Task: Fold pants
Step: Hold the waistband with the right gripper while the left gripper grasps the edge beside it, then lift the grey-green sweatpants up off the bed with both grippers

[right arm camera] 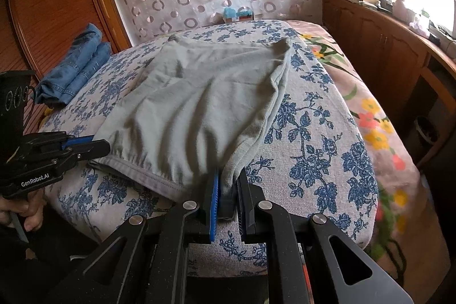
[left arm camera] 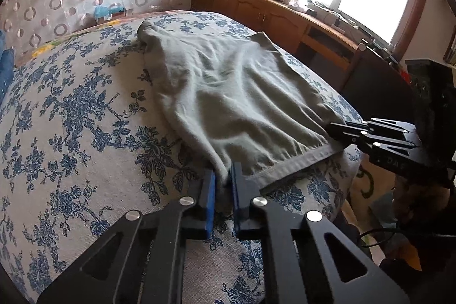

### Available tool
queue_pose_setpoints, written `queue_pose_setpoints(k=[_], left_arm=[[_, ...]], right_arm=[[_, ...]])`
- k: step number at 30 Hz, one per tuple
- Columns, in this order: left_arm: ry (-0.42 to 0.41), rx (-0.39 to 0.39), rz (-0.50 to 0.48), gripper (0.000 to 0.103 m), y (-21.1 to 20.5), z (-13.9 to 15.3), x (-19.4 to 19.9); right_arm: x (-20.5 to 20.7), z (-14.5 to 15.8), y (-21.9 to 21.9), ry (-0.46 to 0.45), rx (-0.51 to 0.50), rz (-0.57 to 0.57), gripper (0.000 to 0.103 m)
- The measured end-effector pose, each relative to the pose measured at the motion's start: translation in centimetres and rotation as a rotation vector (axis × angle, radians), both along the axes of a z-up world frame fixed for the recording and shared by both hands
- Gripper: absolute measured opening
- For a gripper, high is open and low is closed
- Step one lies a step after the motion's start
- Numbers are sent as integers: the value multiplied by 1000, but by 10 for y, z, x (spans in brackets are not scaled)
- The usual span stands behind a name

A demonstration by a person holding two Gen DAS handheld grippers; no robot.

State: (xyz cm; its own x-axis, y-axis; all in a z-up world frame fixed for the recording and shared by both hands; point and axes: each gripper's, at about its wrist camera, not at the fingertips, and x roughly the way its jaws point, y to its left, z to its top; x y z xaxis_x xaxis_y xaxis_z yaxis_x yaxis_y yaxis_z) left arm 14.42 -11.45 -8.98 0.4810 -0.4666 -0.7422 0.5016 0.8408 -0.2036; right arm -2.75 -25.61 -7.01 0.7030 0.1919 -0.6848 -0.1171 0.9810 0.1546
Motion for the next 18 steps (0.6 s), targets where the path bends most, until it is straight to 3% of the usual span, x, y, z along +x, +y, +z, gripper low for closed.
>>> queue_pose_setpoints(k=[8,18], left_arm=[[-43,-39,-14,7,4,25,-1],[-138,-82,14,6,22,81,14]], right_arm=[[3,8,-1,-15,26,21,8],[15,78,7,-161,30,94,8]])
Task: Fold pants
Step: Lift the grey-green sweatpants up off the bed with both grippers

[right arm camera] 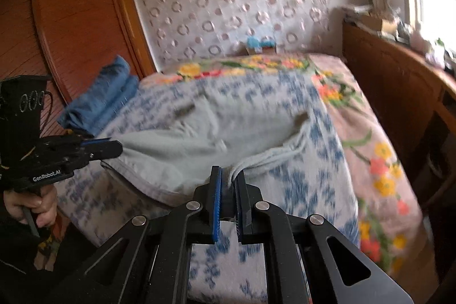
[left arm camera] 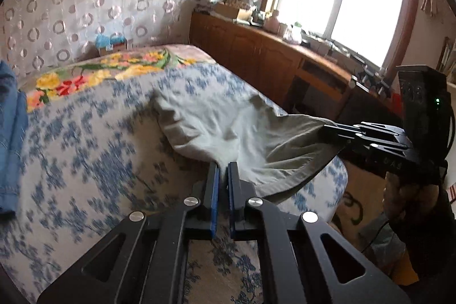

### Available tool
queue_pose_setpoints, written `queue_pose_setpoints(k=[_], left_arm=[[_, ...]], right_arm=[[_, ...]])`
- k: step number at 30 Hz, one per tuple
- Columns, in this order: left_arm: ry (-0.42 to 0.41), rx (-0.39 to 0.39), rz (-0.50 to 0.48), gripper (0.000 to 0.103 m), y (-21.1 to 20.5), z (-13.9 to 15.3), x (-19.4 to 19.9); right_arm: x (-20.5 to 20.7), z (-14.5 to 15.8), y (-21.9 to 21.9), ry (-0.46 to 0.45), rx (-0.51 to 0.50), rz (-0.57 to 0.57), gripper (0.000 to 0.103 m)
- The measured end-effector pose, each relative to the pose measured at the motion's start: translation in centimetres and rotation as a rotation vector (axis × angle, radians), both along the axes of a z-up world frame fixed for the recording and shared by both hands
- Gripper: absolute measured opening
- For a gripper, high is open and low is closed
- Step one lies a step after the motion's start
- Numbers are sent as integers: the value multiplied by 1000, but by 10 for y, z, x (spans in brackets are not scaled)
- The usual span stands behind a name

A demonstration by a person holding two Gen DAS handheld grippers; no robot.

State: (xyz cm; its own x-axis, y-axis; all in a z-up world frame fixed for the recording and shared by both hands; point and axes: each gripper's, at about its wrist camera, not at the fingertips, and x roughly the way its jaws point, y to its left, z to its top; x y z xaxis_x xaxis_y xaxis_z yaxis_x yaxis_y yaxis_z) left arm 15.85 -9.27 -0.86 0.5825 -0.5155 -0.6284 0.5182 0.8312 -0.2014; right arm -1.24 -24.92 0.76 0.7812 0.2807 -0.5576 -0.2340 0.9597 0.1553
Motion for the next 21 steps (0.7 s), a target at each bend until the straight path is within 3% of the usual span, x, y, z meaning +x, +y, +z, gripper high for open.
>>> queue_pose_setpoints(k=[14,21], left_arm=[[-193,-30,73,6,43,107,3],[-253,-37,101,5,54,128,10]], right_arm=[[14,103,14,-185,35,128,8],[21,128,14,-256,27,184,8]])
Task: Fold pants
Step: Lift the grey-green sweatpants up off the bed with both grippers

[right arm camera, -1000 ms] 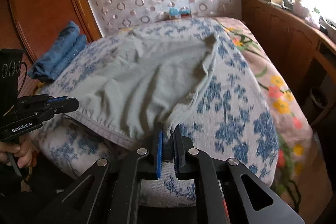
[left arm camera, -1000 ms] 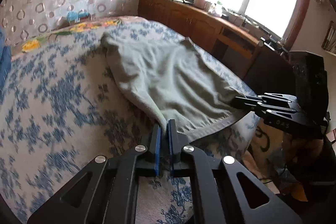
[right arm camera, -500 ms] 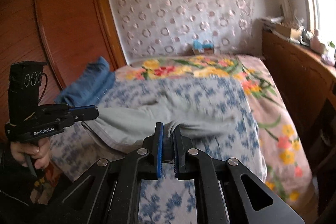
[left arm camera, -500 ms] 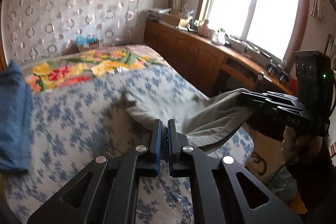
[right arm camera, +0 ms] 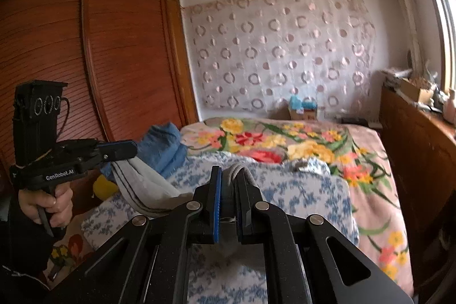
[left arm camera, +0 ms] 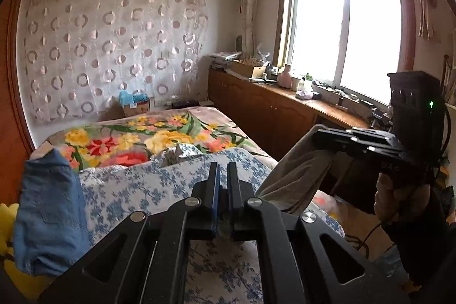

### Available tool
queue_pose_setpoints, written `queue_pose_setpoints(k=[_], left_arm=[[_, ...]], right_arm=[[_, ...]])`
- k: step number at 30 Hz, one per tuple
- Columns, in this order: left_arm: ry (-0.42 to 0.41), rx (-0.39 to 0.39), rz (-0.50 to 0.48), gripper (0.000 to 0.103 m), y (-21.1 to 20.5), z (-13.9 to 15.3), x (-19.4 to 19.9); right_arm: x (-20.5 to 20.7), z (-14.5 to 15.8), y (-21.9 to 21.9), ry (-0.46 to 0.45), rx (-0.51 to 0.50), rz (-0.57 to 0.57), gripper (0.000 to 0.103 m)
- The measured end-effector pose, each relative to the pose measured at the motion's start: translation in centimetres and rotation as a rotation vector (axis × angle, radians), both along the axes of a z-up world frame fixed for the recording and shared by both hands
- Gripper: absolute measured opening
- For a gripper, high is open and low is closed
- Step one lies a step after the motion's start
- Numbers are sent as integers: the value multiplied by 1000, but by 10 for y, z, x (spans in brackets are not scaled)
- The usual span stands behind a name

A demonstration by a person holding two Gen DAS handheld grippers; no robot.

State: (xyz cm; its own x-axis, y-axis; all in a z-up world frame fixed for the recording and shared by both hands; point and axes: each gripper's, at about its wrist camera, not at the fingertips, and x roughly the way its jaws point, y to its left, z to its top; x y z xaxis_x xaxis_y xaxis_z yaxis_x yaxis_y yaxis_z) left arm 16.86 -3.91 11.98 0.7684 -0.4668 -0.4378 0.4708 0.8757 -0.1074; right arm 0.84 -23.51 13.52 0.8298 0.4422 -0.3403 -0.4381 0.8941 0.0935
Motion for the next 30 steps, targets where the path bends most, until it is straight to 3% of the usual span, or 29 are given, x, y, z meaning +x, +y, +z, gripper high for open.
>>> queue_pose_setpoints(k=[5,8,21,26,30], left_arm=[[-8,1,29,5,7,2,22],[-25,7,47,5,12,9,41],[-125,14,126,5,40,41,136],[-116,12,150,5,50,28,158],[-77,23,162,5,53,6,161]], right_arm=[[18,-9,-4,-26,-13,19,8],[48,-16,1,-30,-26,31,8],[169,5,25,-90,-60,25,8],[191,-17,38,-137,-76,18,8],[204,-49,49,-83,-97,20,8]])
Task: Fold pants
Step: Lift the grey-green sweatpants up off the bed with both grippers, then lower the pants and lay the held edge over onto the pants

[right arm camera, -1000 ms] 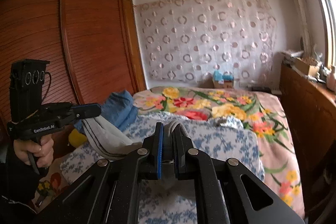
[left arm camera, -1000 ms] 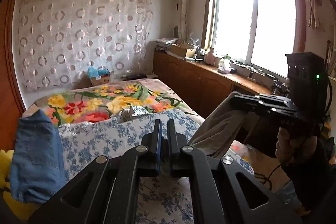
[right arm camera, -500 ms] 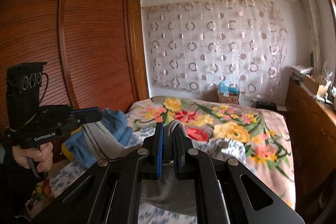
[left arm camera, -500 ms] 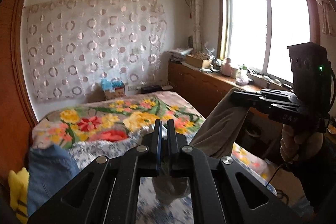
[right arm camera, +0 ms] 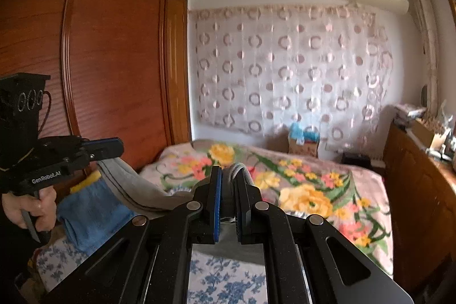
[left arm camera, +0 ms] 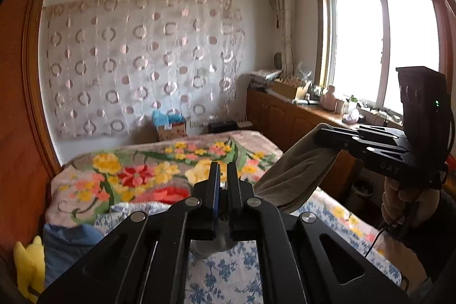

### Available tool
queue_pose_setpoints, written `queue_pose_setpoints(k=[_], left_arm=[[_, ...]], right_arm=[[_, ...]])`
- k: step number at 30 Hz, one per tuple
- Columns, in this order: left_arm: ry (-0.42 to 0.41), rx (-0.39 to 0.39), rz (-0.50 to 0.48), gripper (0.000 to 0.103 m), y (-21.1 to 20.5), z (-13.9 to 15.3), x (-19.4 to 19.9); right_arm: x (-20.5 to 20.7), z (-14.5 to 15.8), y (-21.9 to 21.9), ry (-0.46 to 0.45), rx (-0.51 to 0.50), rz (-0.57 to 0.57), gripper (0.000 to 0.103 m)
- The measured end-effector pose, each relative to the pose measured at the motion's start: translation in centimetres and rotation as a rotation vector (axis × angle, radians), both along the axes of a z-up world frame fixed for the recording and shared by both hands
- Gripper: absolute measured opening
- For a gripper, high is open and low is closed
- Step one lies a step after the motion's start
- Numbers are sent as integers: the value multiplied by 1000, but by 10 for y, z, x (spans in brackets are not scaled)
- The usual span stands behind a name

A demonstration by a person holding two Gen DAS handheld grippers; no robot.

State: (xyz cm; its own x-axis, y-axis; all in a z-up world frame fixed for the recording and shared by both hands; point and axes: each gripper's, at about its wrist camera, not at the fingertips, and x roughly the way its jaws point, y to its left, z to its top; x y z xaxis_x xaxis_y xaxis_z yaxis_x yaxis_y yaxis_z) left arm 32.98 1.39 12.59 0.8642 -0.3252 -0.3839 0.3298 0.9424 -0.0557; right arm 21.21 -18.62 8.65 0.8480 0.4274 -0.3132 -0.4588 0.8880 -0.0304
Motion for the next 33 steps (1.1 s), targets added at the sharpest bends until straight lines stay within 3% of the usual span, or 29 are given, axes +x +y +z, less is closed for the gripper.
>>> queue_pose_setpoints(k=[8,14,17,33], left_arm=[[39,-1,9,5,0,-16,-21],[67,-11,0,5,-1,-25,-44],[79,-15,-2,5,-3,-31,-58],[149,-20,-23,5,-4,-85,-134]], right_arm=[[3,-30,21,82,-17,13,8],[-6,-29,26,121,-31,15,8],[-19,-13,8,144,-29,18,8],[-75,-24,3,274,3,27,8]])
